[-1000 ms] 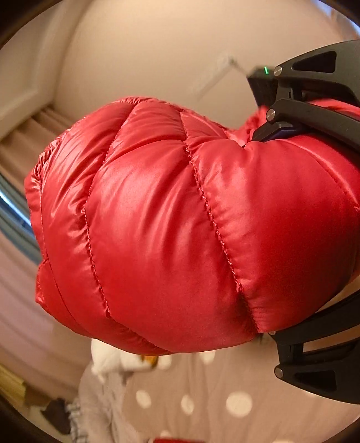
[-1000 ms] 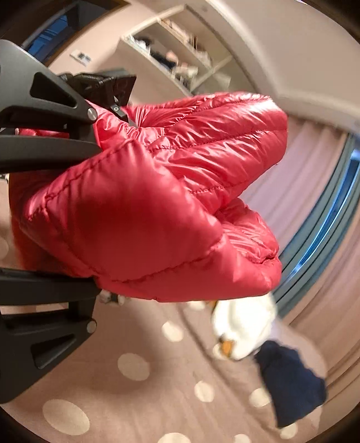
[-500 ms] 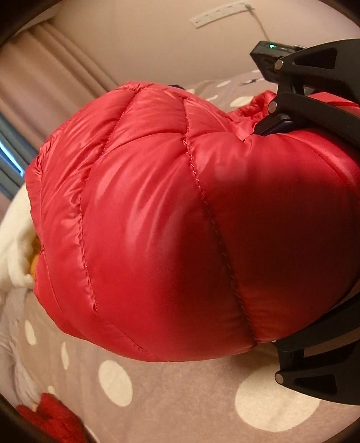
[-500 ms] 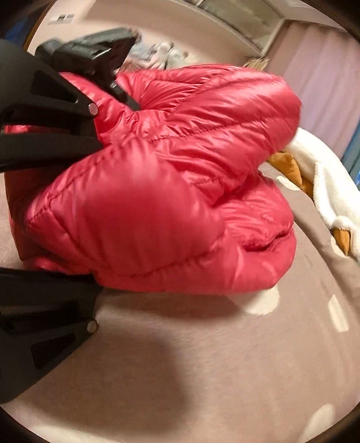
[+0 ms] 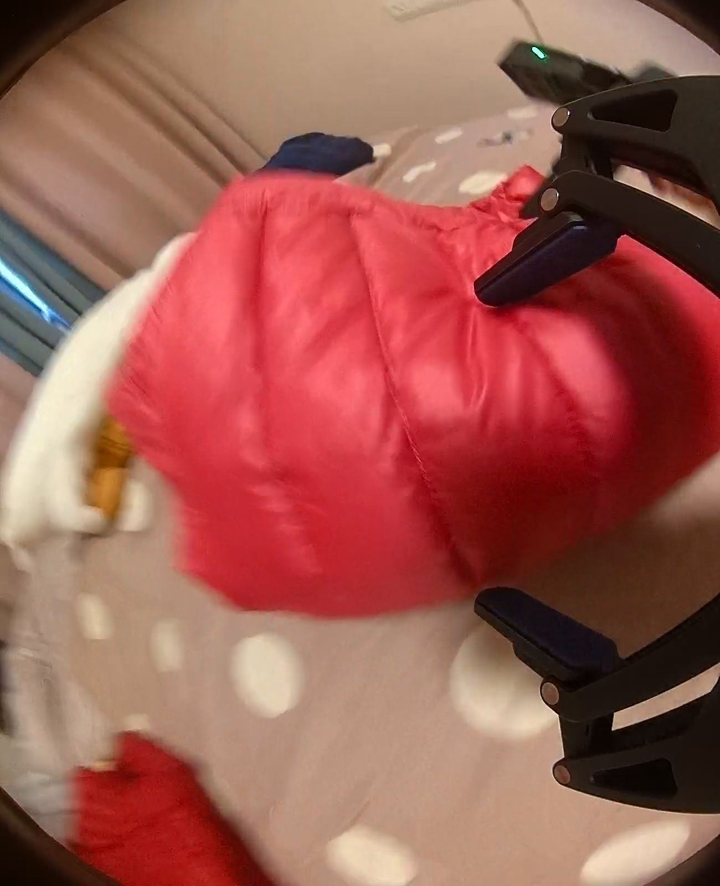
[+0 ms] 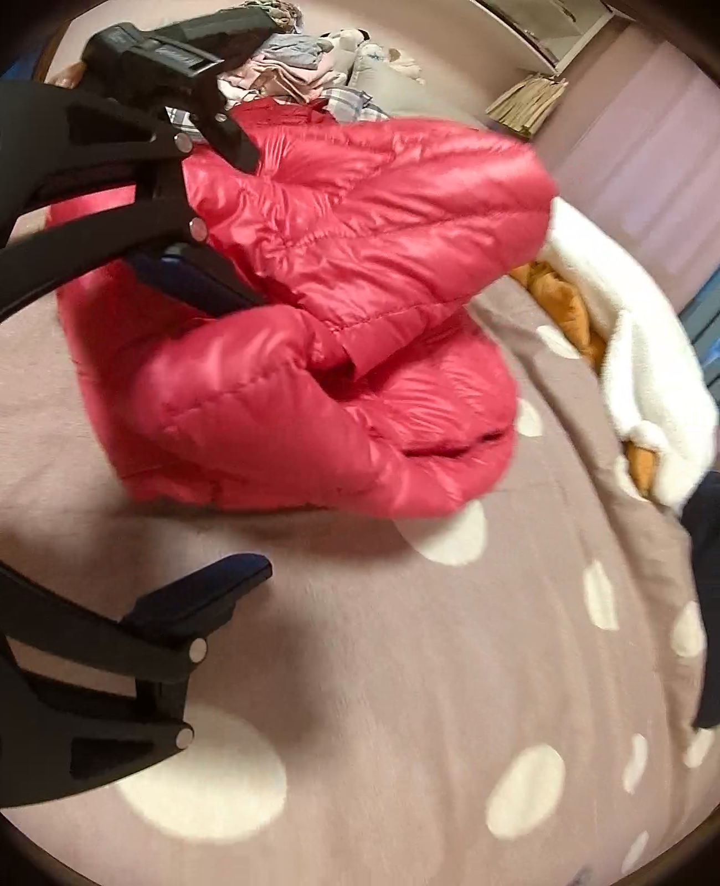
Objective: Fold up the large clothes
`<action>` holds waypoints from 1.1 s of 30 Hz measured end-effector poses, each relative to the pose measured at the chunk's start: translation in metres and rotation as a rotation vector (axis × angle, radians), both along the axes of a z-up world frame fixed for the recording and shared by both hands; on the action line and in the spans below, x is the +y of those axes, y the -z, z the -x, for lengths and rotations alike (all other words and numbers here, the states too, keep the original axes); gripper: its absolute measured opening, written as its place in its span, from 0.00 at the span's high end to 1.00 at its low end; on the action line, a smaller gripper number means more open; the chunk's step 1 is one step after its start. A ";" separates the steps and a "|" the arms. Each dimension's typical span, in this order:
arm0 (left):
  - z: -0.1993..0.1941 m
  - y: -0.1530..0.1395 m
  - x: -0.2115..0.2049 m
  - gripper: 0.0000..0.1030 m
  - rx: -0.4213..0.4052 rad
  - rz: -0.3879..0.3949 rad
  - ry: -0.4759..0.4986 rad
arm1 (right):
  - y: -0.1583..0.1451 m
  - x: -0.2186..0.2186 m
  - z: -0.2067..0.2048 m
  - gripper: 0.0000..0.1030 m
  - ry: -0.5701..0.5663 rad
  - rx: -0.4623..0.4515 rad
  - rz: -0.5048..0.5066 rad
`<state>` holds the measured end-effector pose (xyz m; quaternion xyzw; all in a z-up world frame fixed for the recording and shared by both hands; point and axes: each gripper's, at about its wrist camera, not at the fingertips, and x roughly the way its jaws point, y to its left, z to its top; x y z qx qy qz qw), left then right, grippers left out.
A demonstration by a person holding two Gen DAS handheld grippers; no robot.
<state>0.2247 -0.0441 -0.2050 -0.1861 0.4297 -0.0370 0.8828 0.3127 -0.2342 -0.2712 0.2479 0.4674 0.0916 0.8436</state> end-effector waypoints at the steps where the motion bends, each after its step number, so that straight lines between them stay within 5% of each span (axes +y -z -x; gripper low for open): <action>1: 0.009 -0.010 -0.003 0.02 -0.030 -0.057 -0.006 | -0.007 -0.003 0.006 0.14 0.008 -0.001 0.029; 5: 0.044 -0.052 -0.006 0.02 -0.119 -0.213 -0.063 | -0.035 -0.013 0.029 0.13 0.024 -0.031 0.118; 7: 0.070 -0.063 0.028 0.02 -0.145 -0.219 -0.106 | -0.055 -0.017 0.045 0.11 0.025 -0.069 0.128; 14: 0.121 -0.111 0.022 0.02 -0.282 -0.331 -0.110 | -0.134 -0.012 0.107 0.06 -0.039 -0.231 0.223; 20: 0.161 -0.143 0.006 0.01 -0.399 -0.349 -0.049 | -0.189 -0.009 0.174 0.00 -0.070 -0.350 0.288; 33: 0.198 -0.161 -0.008 0.01 -0.481 -0.402 -0.069 | -0.224 -0.011 0.262 0.00 -0.079 -0.463 0.360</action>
